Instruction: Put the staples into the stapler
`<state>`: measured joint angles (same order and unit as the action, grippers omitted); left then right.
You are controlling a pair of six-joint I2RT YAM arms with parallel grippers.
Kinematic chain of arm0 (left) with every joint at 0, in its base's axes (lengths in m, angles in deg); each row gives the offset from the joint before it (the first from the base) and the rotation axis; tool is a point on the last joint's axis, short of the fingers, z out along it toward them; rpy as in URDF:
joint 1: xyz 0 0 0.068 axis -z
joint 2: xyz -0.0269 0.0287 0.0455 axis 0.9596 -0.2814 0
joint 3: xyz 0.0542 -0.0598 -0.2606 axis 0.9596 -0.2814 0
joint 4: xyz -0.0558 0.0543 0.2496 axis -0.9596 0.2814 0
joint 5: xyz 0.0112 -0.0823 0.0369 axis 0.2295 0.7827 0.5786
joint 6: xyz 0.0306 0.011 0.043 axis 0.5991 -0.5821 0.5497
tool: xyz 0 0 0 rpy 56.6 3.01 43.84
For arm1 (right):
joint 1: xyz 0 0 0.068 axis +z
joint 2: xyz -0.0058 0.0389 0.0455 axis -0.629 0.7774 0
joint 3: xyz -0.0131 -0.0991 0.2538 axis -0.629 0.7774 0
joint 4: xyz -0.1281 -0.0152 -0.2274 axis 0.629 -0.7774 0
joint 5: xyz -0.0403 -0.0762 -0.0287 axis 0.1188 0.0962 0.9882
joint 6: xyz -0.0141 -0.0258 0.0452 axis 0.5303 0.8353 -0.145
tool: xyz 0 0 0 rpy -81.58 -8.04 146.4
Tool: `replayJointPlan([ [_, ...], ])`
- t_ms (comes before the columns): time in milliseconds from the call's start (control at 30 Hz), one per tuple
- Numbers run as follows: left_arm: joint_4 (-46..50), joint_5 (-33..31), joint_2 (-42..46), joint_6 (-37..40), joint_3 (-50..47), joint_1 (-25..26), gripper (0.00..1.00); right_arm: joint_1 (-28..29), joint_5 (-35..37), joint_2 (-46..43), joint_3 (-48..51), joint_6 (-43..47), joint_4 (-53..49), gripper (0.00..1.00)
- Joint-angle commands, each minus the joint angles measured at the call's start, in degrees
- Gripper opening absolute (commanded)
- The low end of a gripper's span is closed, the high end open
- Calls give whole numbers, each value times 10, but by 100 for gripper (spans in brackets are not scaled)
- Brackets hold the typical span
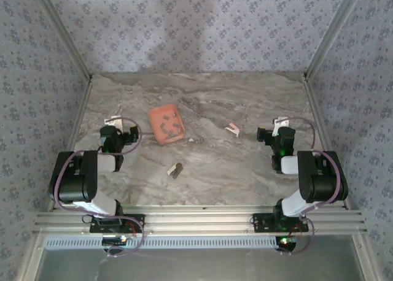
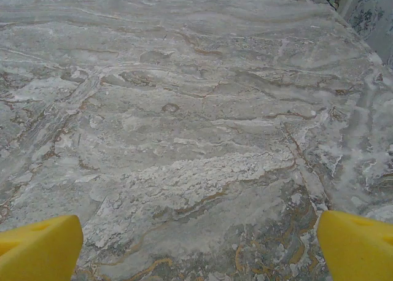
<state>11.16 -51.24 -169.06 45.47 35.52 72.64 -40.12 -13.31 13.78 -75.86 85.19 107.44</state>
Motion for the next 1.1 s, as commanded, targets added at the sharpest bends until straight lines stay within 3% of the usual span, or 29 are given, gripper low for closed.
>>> replayJointPlan([
  [0,-1,11,4,2,12,-2,99,-2,3,-2,-10,1,10,100],
  [1067,2,20,3,-2,13,-7,99,-10,-17,-1,-13,-3,4,100],
])
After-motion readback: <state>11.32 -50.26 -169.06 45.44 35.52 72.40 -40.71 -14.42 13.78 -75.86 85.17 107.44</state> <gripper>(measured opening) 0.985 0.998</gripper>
